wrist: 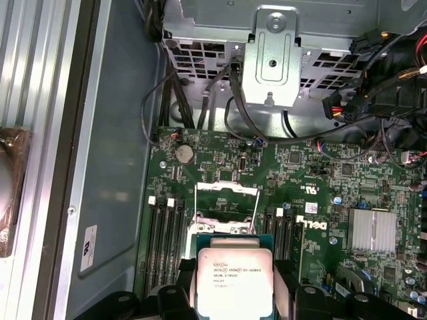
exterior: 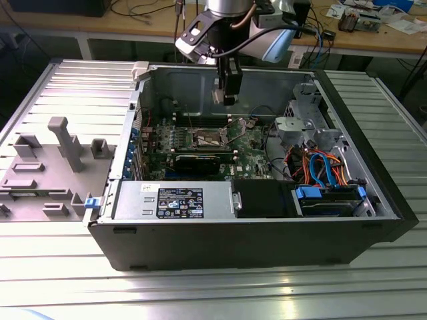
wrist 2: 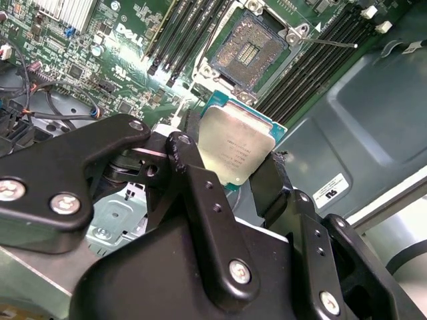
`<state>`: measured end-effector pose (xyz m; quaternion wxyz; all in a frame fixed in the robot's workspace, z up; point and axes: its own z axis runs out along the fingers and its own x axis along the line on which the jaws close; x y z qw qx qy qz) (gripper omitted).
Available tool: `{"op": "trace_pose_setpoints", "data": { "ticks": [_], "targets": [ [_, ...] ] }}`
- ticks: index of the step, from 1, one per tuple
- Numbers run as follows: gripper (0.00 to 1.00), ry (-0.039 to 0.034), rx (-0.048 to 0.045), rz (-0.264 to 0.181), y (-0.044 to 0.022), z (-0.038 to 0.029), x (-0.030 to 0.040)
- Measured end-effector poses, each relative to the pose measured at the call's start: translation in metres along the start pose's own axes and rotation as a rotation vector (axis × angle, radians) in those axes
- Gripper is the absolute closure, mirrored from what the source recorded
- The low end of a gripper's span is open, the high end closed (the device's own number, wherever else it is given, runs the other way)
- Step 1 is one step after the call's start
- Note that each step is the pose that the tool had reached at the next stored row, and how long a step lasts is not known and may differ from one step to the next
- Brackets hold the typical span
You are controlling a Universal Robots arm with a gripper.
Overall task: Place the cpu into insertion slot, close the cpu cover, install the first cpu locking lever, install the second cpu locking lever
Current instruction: 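Place the cpu into insertion slot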
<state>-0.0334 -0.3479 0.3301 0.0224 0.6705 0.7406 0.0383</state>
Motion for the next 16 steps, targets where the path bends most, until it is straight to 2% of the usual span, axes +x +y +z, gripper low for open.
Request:
{"op": "trace_pose_setpoints", "data": {
  "ticks": [2,13,16],
  "targets": [
    [0.46,0.0000,0.0001,0.000,-0.0002,0.0024,0.0000],
    [0.46,0.0004,-0.0003,0.000,-0.0004,0.0048,-0.0001],
    [0.46,-0.0038,0.0004,0.000,-0.0009,0.0091,-0.0002]
  ]
}}
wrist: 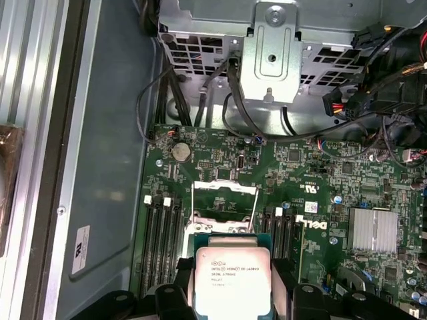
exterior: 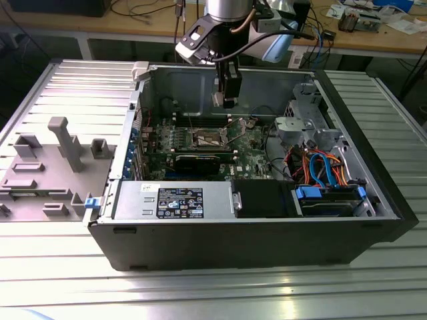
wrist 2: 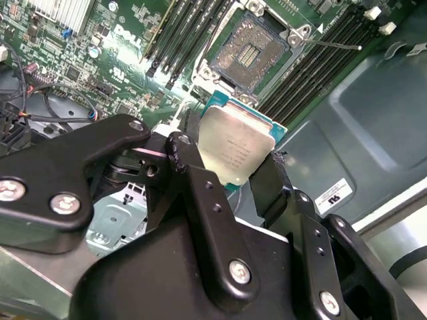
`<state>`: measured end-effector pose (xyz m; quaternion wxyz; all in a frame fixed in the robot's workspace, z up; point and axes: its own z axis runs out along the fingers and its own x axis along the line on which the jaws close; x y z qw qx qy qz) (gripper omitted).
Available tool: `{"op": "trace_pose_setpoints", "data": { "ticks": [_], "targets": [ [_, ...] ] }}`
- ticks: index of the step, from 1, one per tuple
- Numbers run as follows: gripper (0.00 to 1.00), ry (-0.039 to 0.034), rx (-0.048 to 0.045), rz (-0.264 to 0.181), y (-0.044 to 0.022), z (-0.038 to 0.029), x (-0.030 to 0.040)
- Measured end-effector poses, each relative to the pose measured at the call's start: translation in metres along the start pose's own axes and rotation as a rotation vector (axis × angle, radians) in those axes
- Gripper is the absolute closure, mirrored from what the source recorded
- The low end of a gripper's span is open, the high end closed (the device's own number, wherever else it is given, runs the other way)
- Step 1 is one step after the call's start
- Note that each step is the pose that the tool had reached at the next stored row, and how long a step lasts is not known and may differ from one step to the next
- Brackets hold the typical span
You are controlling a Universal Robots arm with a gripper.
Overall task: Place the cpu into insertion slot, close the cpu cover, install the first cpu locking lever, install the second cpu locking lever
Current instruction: 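Place the cpu into insertion slot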
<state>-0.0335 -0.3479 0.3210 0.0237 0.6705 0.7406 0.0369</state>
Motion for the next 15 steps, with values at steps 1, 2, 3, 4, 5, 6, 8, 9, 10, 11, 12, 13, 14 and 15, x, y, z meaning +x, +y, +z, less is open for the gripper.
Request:
{"op": "trace_pose_setpoints", "data": {
  "ticks": [1,2,3,4,5,6,8,9,10,11,12,13,14,15],
  "targets": [
    [0.46,-0.0024,0.0003,0.000,-0.0002,0.0015,0.0000],
    [0.46,-0.0049,0.0005,0.002,-0.0006,0.0039,0.0002],
    [0.46,-0.0057,0.0005,0.007,-0.0012,0.0062,0.0006],
    [0.46,-0.0061,0.0004,0.011,-0.0017,0.0075,0.0006],
    [0.46,-0.0063,0.0003,0.015,-0.0023,0.0090,0.0007],
    [0.46,-0.0067,0.0003,0.019,-0.0030,0.0102,0.0007],
    [0.46,-0.0081,0.0001,0.033,-0.0041,0.0126,0.0008],
    [0.46,-0.0089,0.0001,0.042,-0.0042,0.0129,0.0008],
    [0.46,-0.0095,0.0002,0.047,-0.0042,0.0130,0.0007],
    [0.46,-0.0096,0.0002,0.048,-0.0043,0.0130,0.0007],
    [0.46,-0.0093,0.0000,0.048,-0.0043,0.0132,0.0008],
    [0.46,-0.0094,-0.0001,0.048,-0.0043,0.0132,0.0008],
    [0.46,-0.0094,0.0000,0.049,-0.0043,0.0135,0.0008],
    [0.46,-0.0095,0.0000,0.049,-0.0044,0.0138,0.0008]
  ]
}}
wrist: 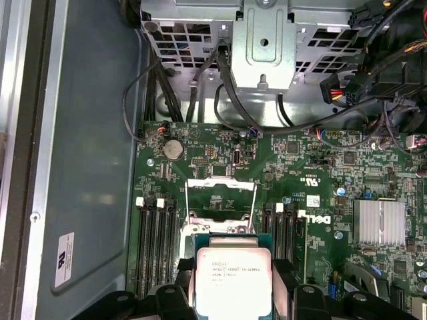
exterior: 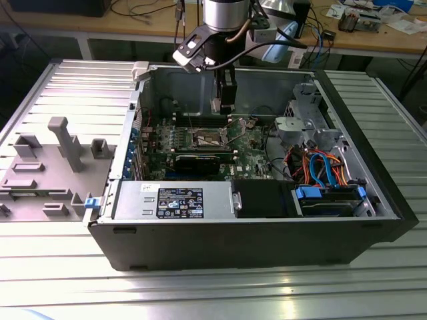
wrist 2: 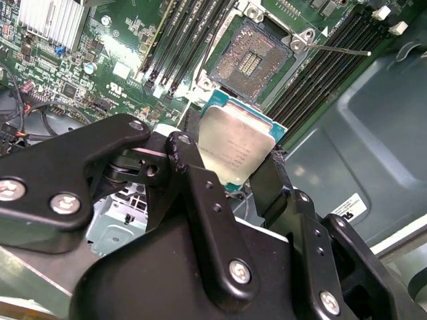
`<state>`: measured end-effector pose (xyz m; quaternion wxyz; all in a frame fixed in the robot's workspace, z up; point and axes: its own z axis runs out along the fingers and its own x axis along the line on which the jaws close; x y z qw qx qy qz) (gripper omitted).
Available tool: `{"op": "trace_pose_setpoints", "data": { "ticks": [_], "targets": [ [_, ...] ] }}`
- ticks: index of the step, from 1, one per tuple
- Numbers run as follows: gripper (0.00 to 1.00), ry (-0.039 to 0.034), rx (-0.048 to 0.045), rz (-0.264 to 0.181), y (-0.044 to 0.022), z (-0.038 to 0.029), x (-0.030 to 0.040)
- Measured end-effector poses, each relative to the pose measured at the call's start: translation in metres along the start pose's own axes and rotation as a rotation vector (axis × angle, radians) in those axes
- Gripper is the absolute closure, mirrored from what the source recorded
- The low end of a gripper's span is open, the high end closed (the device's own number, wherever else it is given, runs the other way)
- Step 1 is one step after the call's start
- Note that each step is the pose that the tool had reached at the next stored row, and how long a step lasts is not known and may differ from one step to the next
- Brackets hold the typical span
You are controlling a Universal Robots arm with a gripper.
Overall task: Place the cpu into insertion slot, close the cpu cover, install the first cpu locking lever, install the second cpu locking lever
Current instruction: 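Place the cpu into insertion slot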
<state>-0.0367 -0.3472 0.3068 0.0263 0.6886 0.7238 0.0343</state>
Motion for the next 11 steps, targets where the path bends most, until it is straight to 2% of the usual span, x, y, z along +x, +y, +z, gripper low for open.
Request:
{"op": "trace_pose_setpoints", "data": {
  "ticks": [11],
  "targets": [
    [0.46,-0.0001,0.0000,0.001,-0.0008,0.0009,0.0000]
  ]
}}
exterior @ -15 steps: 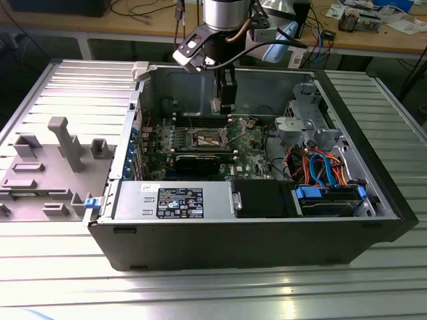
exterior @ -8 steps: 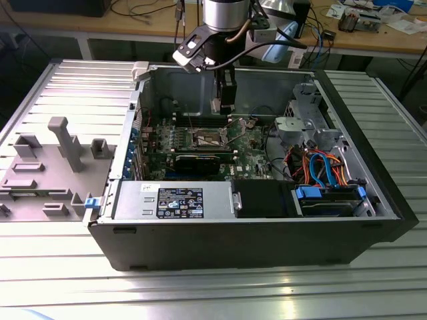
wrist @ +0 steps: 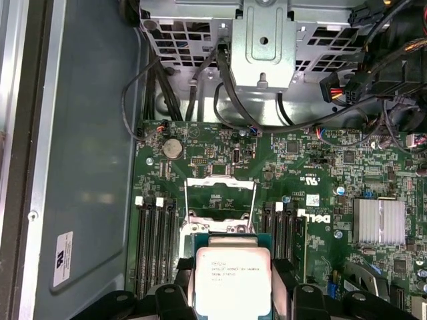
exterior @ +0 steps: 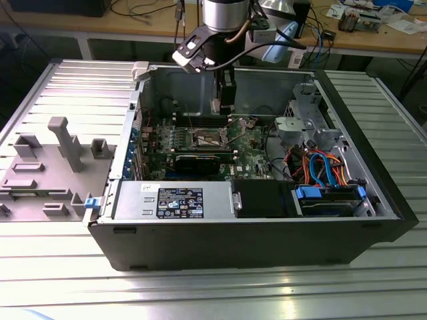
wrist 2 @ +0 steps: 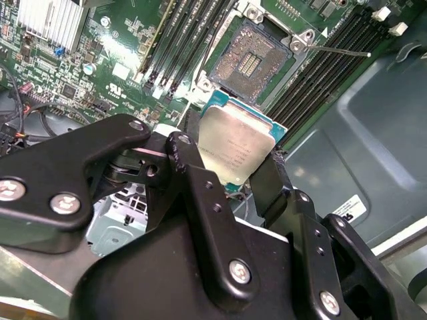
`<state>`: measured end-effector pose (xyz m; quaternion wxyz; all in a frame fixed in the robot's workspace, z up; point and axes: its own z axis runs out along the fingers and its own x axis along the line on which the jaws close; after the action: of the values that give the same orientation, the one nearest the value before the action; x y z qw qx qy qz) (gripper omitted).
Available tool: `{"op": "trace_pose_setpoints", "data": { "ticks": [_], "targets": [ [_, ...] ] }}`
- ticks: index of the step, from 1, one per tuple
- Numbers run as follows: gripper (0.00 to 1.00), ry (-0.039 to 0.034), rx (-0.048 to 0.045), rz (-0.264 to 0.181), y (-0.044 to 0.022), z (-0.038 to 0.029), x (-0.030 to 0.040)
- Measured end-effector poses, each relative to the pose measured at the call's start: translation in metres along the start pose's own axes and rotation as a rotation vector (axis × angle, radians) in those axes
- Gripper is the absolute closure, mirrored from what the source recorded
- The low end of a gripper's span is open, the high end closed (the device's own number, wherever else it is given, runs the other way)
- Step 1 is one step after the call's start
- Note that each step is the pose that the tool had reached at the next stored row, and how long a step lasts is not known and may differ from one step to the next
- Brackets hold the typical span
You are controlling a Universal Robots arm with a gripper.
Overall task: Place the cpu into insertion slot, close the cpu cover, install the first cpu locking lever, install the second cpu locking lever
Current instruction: 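Place the cpu into insertion slot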
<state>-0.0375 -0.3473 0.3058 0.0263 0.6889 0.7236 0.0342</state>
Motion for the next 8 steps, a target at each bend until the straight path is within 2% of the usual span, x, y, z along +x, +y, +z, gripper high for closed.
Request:
{"op": "trace_pose_setpoints", "data": {
  "ticks": [8],
  "targets": [
    [0.46,-0.0011,-0.0002,0.013,-0.0001,0.0012,0.0000]
  ]
}}
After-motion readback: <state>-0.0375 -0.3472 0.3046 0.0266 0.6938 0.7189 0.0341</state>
